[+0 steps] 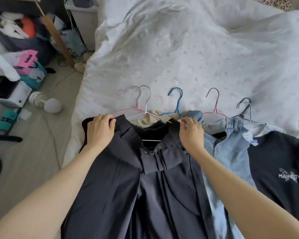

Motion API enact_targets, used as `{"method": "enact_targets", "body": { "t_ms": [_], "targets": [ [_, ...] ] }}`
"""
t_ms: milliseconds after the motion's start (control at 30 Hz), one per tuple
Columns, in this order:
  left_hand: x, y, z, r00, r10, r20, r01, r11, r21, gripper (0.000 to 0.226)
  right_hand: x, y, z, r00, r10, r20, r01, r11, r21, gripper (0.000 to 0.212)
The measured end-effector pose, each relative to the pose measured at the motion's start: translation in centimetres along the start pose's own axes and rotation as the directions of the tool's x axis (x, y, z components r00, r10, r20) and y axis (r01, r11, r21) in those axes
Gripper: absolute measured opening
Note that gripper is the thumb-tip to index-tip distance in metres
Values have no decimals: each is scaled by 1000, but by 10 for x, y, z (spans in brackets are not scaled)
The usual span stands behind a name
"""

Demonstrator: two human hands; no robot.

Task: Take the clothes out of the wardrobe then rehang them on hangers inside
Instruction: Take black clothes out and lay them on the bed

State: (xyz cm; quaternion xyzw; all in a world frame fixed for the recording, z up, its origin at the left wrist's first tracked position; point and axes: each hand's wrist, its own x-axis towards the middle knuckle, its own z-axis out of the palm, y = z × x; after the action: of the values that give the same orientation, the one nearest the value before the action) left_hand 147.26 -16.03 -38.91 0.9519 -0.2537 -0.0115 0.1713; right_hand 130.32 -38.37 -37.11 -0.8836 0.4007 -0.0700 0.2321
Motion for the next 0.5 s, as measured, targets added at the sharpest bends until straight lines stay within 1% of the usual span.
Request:
{"method": "enact_targets", "body": {
  "t_ms": [33,67,100,133,167,200,233,300,333,400,433,500],
  "targets": [
    [-6,0,6,1000,0,-9,-1,999,-38,23,-9,2,6,996,-64,-69,62,998,-22,32],
    [-16,-1,14,1000,18,-14,-19,998,-61,26,-21,6,15,982,-165,-97,159,985,-66,36],
    [-30,-1,21,999,41,-13,-42,996,-74,31,-36,14,24,959,-272,-76,261,957,-128,39],
    [-49,-1,31,998,58,-2,-57,994,-91,36,-52,24,35,932,-362,-11,354,917,-186,42],
    [-70,-1,40,998,54,35,-50,993,-105,40,-69,35,44,910,-406,78,413,882,-228,44],
    [-93,-1,50,996,37,87,-27,993,-113,43,-85,47,53,899,-410,153,436,862,-258,47],
    [-116,-1,59,988,15,150,1,994,-110,47,-102,59,60,900,-383,208,430,857,-284,50],
    [-161,-2,73,951,-7,308,29,997,-69,51,-134,79,71,913,-284,293,375,866,-331,55],
    [-183,-3,78,917,-6,399,24,999,-42,53,-150,87,75,914,-250,321,360,864,-352,56],
    [-223,-7,83,818,21,574,-30,1000,6,58,-179,97,77,904,-207,374,347,866,-361,57],
    [-240,-9,84,765,31,643,-74,996,40,58,-191,100,76,900,-183,395,337,867,-366,58],
    [-266,-12,83,675,11,737,-139,984,114,58,-211,105,72,904,-155,399,315,873,-373,57]
  ]
}}
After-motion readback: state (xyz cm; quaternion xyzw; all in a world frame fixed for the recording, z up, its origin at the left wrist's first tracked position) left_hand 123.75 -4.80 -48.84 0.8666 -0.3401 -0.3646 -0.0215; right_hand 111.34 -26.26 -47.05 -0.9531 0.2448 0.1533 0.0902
